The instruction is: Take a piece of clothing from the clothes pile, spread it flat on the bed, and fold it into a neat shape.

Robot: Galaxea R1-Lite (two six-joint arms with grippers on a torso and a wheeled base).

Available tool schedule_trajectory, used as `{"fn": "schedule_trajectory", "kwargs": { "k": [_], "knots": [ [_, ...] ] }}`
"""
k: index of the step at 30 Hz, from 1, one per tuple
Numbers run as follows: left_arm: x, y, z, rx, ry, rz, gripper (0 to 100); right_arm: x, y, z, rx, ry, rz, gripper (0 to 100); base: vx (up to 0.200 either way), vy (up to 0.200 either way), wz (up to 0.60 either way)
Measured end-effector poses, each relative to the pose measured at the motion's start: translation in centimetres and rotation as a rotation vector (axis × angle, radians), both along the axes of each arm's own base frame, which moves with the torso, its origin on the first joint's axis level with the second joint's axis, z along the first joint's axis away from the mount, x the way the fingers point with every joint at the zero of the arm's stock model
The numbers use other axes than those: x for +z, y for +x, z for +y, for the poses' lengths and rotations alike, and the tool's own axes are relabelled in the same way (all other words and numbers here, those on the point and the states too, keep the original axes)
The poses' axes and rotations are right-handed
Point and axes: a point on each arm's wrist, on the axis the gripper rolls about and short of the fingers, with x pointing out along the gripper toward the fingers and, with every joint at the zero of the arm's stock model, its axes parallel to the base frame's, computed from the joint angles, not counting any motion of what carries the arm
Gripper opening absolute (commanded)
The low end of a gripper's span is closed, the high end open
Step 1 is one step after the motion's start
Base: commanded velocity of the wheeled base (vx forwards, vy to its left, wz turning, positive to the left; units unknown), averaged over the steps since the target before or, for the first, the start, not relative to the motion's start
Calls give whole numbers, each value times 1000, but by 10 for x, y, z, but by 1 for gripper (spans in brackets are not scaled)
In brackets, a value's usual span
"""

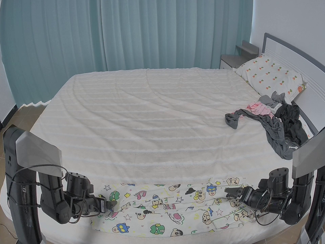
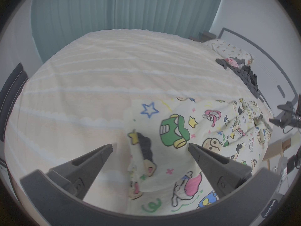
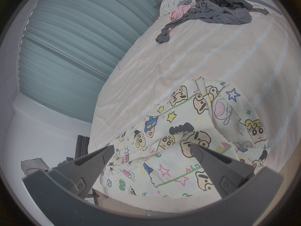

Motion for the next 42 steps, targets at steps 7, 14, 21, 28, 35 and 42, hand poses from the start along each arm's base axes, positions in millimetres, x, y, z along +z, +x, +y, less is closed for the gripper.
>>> {"fn": "schedule_trajectory", "kwargs": {
  "k": [7, 14, 21, 28, 35, 42],
  "knots": [
    [-14, 3, -8, -20, 15, 24, 100, 0, 0, 0, 0, 0, 0, 100, 0, 0, 0],
    [-18, 2, -8, -15, 28, 34, 100, 0, 0, 0, -1, 0, 0, 100, 0, 0, 0],
    [-19, 3, -9, -6, 25, 36, 0, 0, 0, 0, -2, -1, 0, 100, 0, 0, 0],
    [-19, 3, -9, 31, -7, 45, 0, 0, 0, 0, -3, -1, 1, 100, 0, 0, 0],
    [-16, 1, -7, 51, -20, 47, 0, 0, 0, -1, -7, 0, -1, 100, 0, 0, 0],
    [-7, 3, 0, 77, -31, 22, 0, 1, 1, -2, -11, 2, -2, 100, 0, 0, 0]
  ]
}}
